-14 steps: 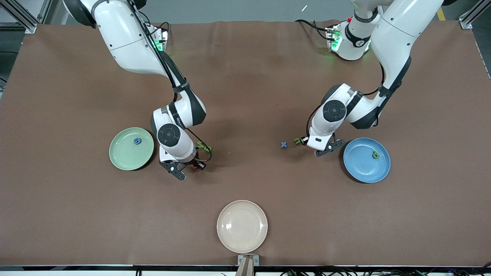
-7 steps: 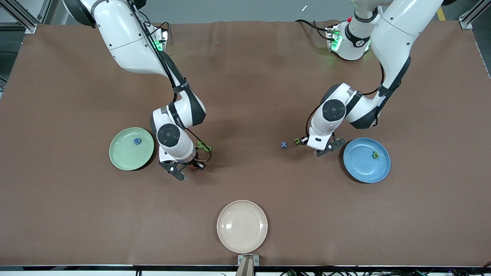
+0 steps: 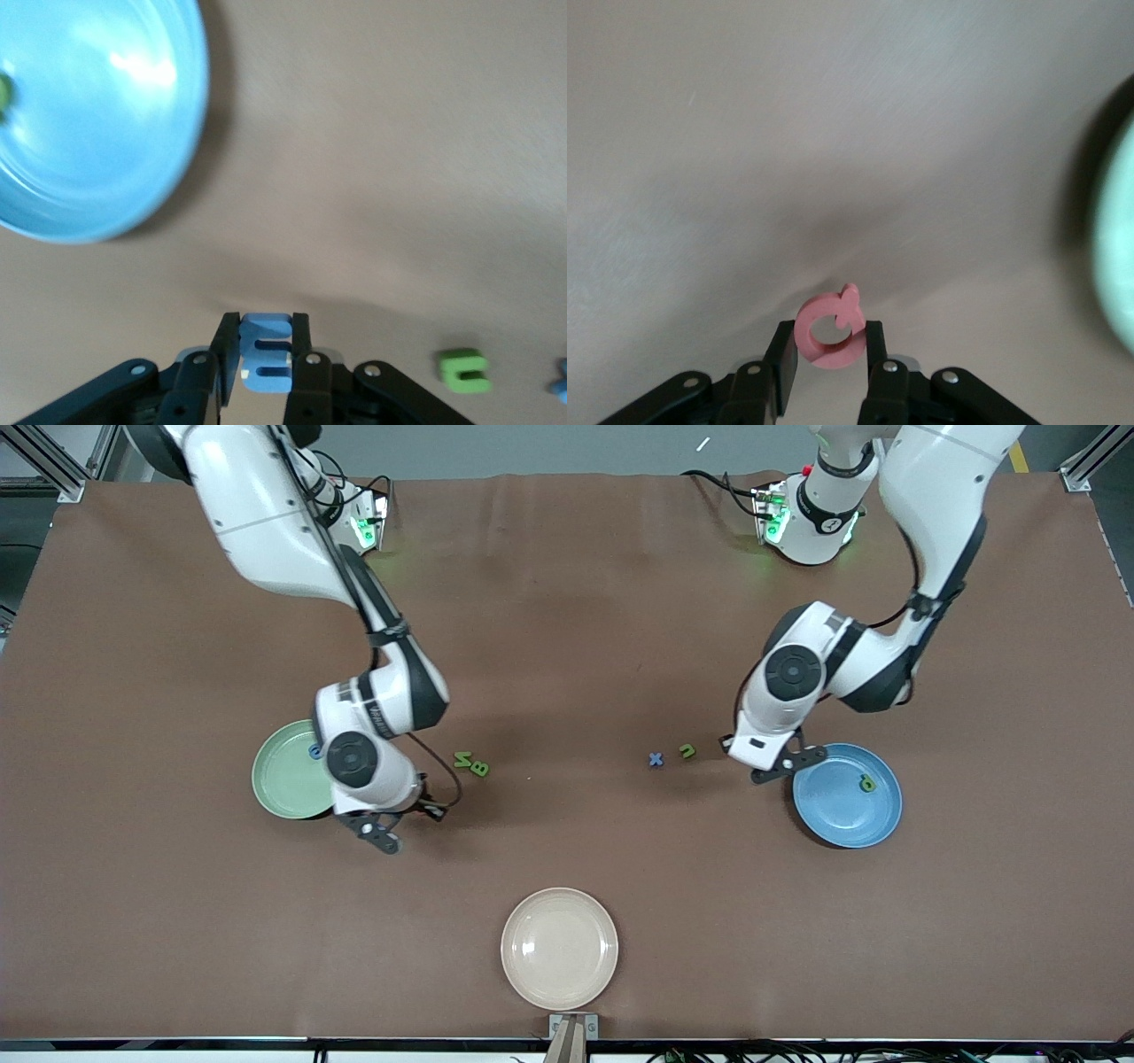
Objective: Sort upper and lower case letters into plates
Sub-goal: 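Carry the E to the blue plate while the right gripper drops a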
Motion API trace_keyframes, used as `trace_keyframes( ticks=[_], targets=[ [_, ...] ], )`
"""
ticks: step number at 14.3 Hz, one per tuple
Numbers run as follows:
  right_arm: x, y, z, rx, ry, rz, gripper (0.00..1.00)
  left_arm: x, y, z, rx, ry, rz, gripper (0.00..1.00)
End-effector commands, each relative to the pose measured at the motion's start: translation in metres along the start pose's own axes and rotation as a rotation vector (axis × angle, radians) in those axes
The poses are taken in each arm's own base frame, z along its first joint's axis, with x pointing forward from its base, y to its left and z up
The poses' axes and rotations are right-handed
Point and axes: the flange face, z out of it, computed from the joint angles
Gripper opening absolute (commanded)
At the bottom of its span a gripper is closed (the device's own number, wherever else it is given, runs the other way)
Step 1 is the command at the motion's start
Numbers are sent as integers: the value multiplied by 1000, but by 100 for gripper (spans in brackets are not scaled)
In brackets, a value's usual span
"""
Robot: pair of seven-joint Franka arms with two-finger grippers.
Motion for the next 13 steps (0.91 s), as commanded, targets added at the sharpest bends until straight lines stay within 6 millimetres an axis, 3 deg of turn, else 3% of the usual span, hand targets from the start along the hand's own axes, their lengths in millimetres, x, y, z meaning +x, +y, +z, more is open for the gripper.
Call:
trace_keyframes(
  ticks=[1, 4, 7, 10, 13],
  targets=[
    [17, 53, -41, 5, -25, -96, 0, 23, -41, -1, 11, -3, 62, 8],
    [29, 117, -46, 5, -47, -186, 0, 50, -85, 6, 2, -14, 109, 8],
    [46, 173, -45, 13, -57, -264, 0, 74, -115, 18, -31, -13, 153, 8],
    [59, 220, -13, 32, -30, -320, 0, 93, -136, 39, -76, -6, 166, 8],
    [68, 262, 17, 47, 2, -370, 0, 96, -146, 56, -89, -29, 126, 8]
  ],
)
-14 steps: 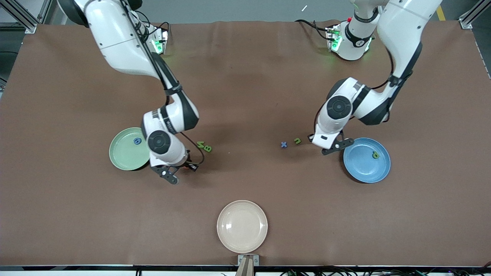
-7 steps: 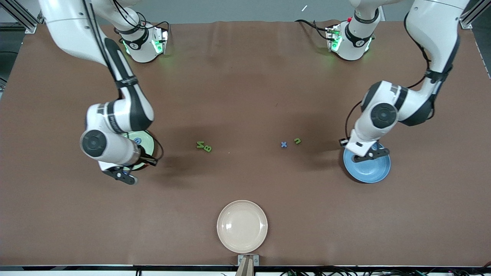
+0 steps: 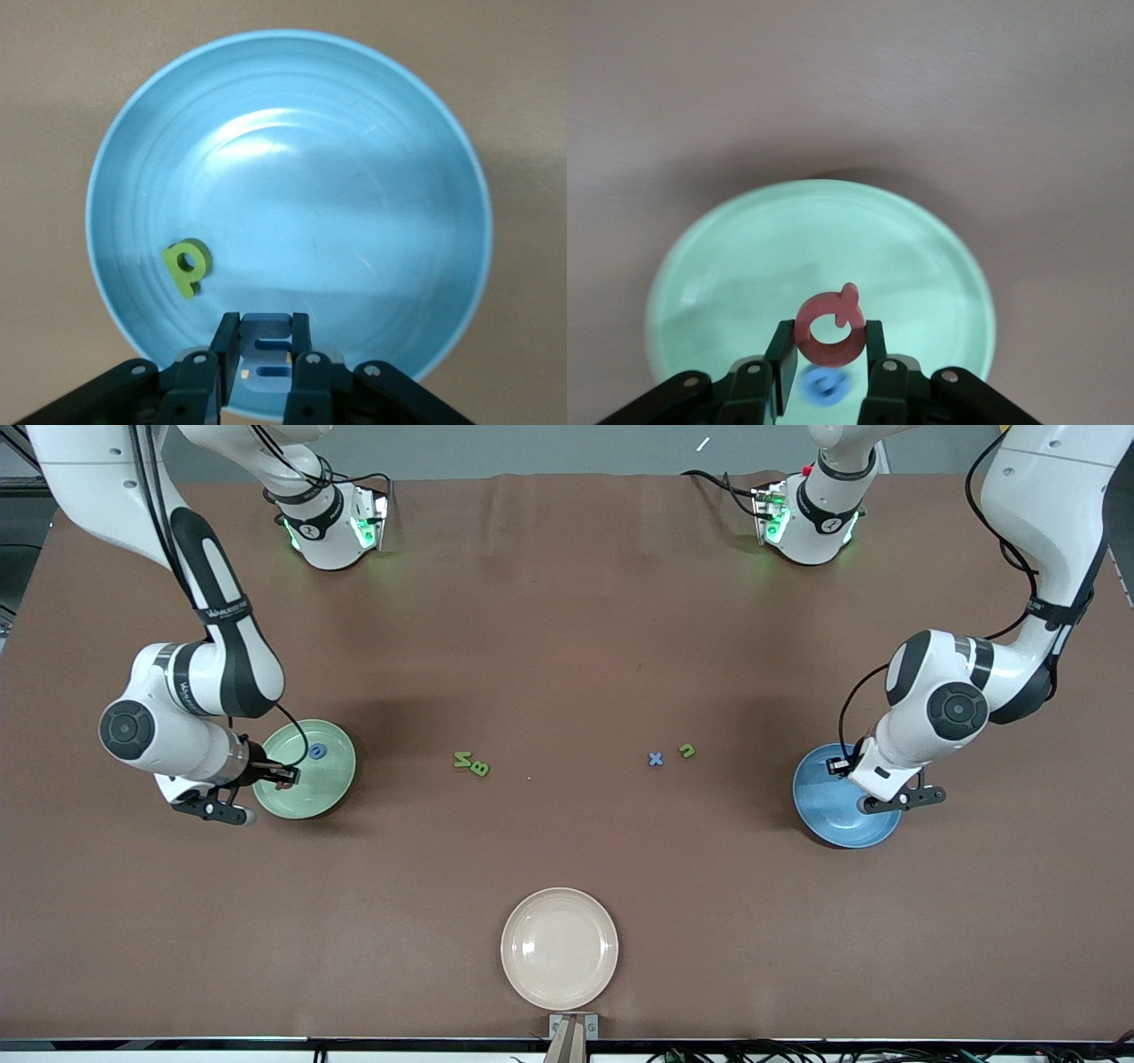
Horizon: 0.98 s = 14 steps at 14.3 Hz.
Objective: Sort upper and lower case letters into plates
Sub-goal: 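Carry the E to the blue plate while the right gripper drops a, then grasp the green c with the left gripper while the right gripper grasps N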
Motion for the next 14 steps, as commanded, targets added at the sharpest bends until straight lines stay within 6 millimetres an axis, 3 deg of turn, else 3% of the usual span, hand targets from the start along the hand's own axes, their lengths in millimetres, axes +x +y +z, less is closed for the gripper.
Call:
trace_keyframes(
  ticks=[1, 6, 9, 10, 11, 12, 14],
  targets=[
    [-14, 27, 10, 9, 15, -43, 1, 4, -2, 9, -9, -6, -29, 8],
    [-18, 21, 22, 7, -12, -54, 2, 2, -6, 8, -2, -8, -439, 8],
    [-21, 13, 29, 3, -26, -69, 13, -7, -9, 12, 10, -21, -530, 8],
    [-20, 13, 29, 3, -28, -69, 33, -8, -14, 14, 12, -25, -557, 8],
    [-20, 13, 28, 3, -26, -71, 80, -8, -17, 13, 15, -22, -574, 8],
    [-19, 12, 27, 3, -26, -71, 100, -11, -18, 15, 26, -21, -580, 8],
    [-18, 9, 23, 3, -40, -70, 100, -16, -28, 20, 53, -15, -598, 8]
  ],
)
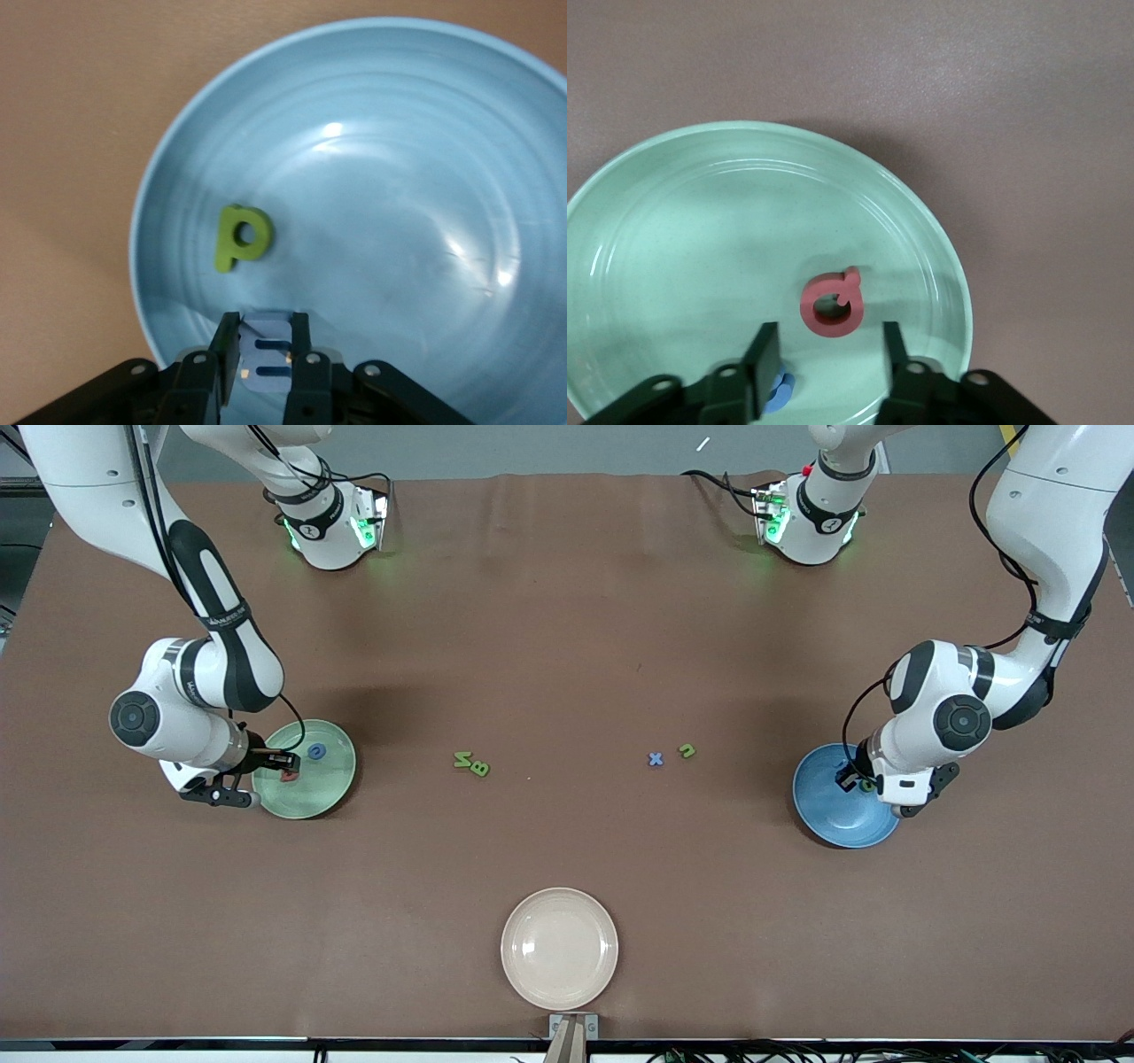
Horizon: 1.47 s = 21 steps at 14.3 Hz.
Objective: Sort upper and lower case letters into plates
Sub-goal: 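Grasp the green c with the left gripper while the right gripper grasps N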
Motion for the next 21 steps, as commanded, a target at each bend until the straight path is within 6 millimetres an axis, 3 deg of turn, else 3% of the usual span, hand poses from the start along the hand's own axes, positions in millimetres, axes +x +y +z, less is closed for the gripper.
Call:
trace_keyframes(
  ticks=[1, 3, 4, 6, 7, 8, 11, 15, 19, 21],
  targets=[
    [-3, -11, -6, -1, -22, -9, 100, -1, -18, -3, 30, 35, -24, 9],
    [-4, -42, -15, 9, -21, 31, 100, -2, -18, -3, 32, 36, -20, 11],
    [-7, -70, -18, 7, -16, 87, 100, -3, -17, -3, 30, 36, -16, 13],
    [-18, -132, -21, -3, 4, 150, 100, -2, -16, -4, 29, 38, 4, 32],
    [-20, -155, -25, -2, 16, 162, 100, -1, -15, -5, 27, 40, 10, 50],
    [-25, -182, -30, 2, 32, 167, 100, -1, -13, -8, 23, 44, 16, 61],
    [-42, -237, -33, 21, 58, 170, 100, -5, 11, -29, -19, 71, 43, 80],
    [-59, -276, -2, 20, 92, 88, 100, -37, 61, -68, -89, 100, 125, 99],
    [-60, -285, 7, 27, 110, 79, 100, -95, 118, -94, -146, 115, 245, 100],
    [-59, -286, 17, 31, 122, 83, 100, -129, 145, -93, -159, 102, 300, 100]
  ],
)
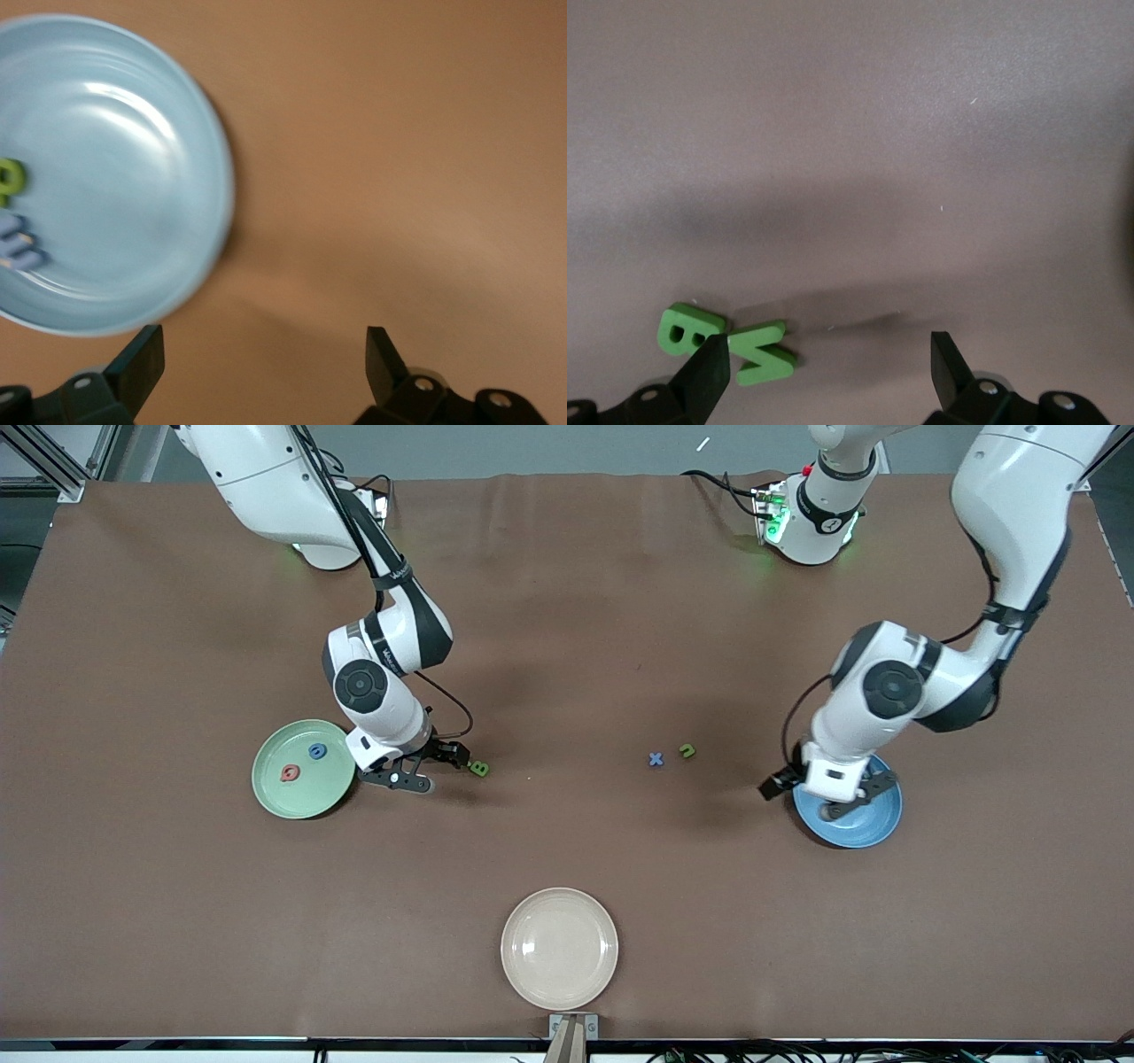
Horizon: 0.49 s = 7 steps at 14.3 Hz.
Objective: Sort upper and lower case letters into plates
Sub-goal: 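Grasp the green c with the left gripper while the right gripper grasps N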
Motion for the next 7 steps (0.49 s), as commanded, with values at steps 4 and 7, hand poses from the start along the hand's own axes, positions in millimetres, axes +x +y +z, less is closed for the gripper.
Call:
trace_keyframes(
  ticks=[4, 7],
  targets=[
    [-7, -11, 26, 13, 32, 46, 100, -70, 82, 24, -18, -57, 119, 100],
    [-7, -11, 33, 14, 37, 46, 100, -92, 92, 38, -7, -83, 127, 99]
  ],
)
